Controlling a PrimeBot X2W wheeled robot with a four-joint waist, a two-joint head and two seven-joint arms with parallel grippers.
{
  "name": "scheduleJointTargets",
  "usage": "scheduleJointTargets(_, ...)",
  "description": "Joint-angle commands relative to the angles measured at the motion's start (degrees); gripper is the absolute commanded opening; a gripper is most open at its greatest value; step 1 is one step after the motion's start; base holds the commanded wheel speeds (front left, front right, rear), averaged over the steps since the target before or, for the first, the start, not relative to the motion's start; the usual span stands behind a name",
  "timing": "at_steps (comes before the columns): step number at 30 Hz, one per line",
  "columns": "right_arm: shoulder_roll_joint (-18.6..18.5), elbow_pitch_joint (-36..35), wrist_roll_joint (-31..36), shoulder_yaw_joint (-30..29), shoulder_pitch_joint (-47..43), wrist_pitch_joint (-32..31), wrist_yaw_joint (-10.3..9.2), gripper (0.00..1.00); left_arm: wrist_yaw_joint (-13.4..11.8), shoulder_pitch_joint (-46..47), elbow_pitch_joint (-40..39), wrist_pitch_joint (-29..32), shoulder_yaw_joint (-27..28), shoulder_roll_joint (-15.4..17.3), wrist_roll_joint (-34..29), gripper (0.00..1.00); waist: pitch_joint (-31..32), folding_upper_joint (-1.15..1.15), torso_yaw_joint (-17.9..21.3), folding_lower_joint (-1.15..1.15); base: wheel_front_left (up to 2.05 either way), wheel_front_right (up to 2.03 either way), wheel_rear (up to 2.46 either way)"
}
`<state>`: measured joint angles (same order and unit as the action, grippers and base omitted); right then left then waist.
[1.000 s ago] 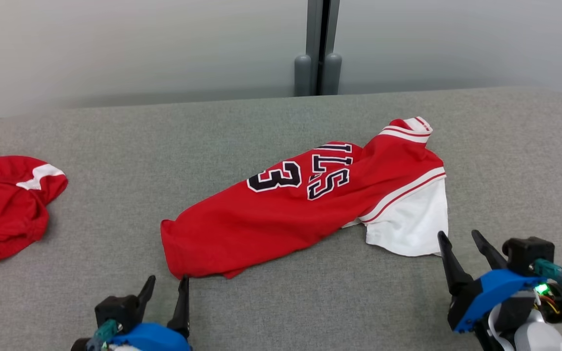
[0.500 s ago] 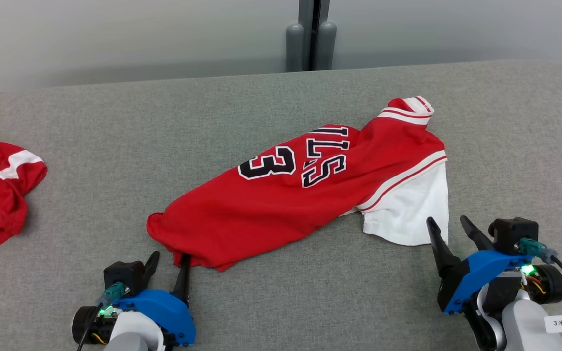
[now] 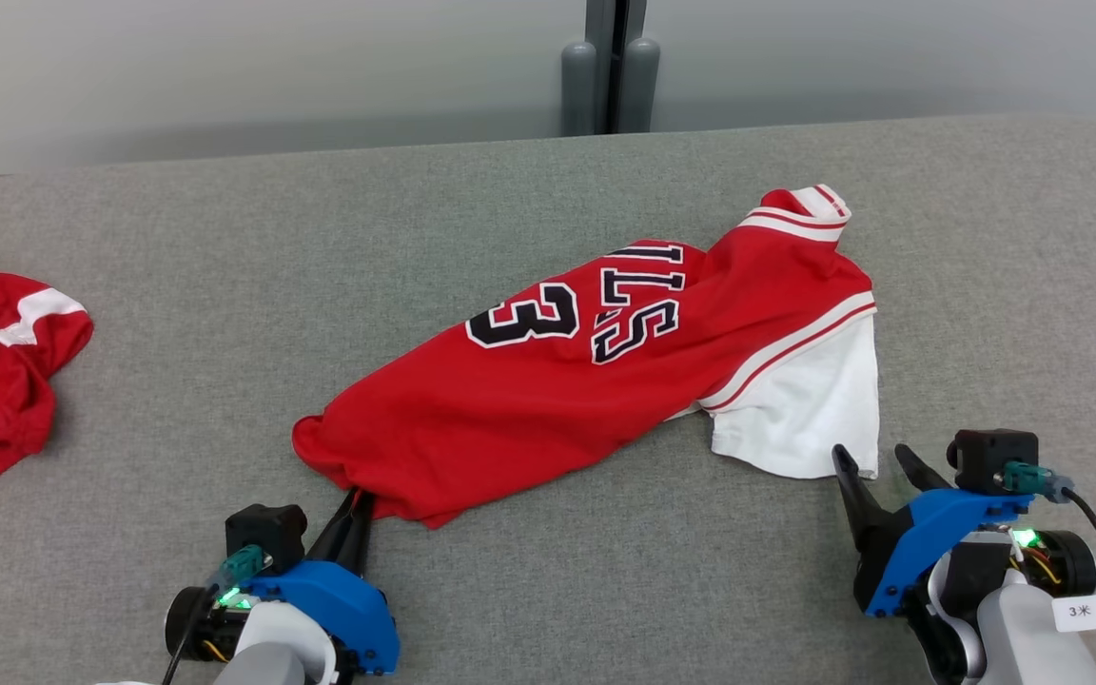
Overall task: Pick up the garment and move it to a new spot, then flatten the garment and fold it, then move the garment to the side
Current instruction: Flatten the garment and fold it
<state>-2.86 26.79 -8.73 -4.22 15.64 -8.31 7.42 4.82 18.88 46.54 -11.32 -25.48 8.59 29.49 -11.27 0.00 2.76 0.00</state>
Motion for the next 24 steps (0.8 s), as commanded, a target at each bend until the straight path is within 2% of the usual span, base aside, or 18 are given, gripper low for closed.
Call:
scheduleJointTargets(1,-0.1,0.5,0.0,-0.1,1.2,-0.2,0.13,1.0,-0.4,-1.7,1.6,0.7,-0.4,-0.3,0.2,0.0,-0.1,0.0,-0.1,0.0,0.0,0.0,0.0)
scheduleJointTargets(8,0.0,7.4,2.3,-1.1,4.6,-0.6,0.12,1.0,-0.8,-1.3,1.0,-0.6,0.2,0.6,0.8,0.0,-0.7,0.0,-0.8,0.0,0.0,0.0,0.0)
scheduleJointTargets(10,0.0,9.8,2.5,0.2,5.2,-1.2,0.15,0.31,-0.8,-1.1,1.0,-1.0,0.4,0.6,0.9,0.0,-0.7,0.0,-1.1,0.0,0.0,0.0,0.0)
scheduleJointTargets(11,0.2,10.5,2.6,0.7,5.5,-0.8,0.15,0.0,-0.9,-1.1,0.7,-1.3,0.6,0.6,1.1,0.0,-0.7,0.0,-1.3,0.0,0.0,0.0,0.0)
scheduleJointTargets(14,0.1,10.8,1.9,1.2,6.2,0.5,0.14,0.0,-1.1,-1.3,-0.6,-2.2,1.5,0.6,1.5,0.0,-0.1,0.0,-1.5,0.0,0.0,0.0,0.0)
scheduleJointTargets(19,-0.1,7.2,0.3,0.4,6.3,3.2,0.1,0.0,-1.1,-1.1,-5.2,-3.5,3.8,0.7,2.8,0.0,1.3,0.0,-1.5,0.0,0.0,0.0,0.0)
scheduleJointTargets(24,-0.1,-3.1,-0.8,-1.0,5.0,2.9,0.1,0.0,-0.4,-2.6,-16.8,-3.8,8.1,2.2,5.2,0.0,3.8,0.0,-0.8,0.0,0.0,0.0,0.0)
